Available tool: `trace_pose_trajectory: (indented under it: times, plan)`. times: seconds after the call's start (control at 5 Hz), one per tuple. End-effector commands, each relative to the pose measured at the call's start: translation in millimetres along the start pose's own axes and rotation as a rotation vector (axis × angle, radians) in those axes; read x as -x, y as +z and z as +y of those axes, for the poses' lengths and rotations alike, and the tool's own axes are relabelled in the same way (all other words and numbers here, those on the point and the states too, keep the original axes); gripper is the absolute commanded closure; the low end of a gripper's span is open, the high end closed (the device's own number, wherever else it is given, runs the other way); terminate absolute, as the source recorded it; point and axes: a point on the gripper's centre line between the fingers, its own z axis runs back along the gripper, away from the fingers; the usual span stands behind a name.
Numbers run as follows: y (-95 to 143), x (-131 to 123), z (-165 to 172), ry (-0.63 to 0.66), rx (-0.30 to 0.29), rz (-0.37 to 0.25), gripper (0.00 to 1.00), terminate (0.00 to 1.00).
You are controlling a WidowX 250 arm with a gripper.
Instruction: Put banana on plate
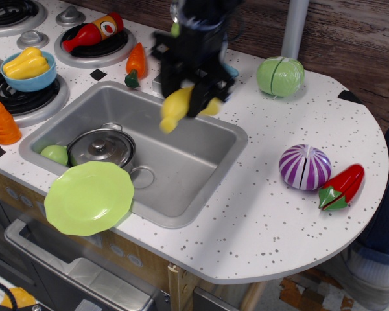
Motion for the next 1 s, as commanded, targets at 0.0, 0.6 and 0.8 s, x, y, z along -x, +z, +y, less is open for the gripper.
trace_pose_trajectory:
  times: [0.0, 0.6, 0.8]
  plan:
    - [-4.7, 29.2, 20.2, 0.246, 0.017, -0.061, 1.00, 0.00]
    - [-29.0, 67.9, 50.0, 0.515, -0.019, -0.173, 1.00, 0.00]
    - [-40.5, 79.2, 49.7, 0.594, 0.001, -0.196, 1.00, 0.00]
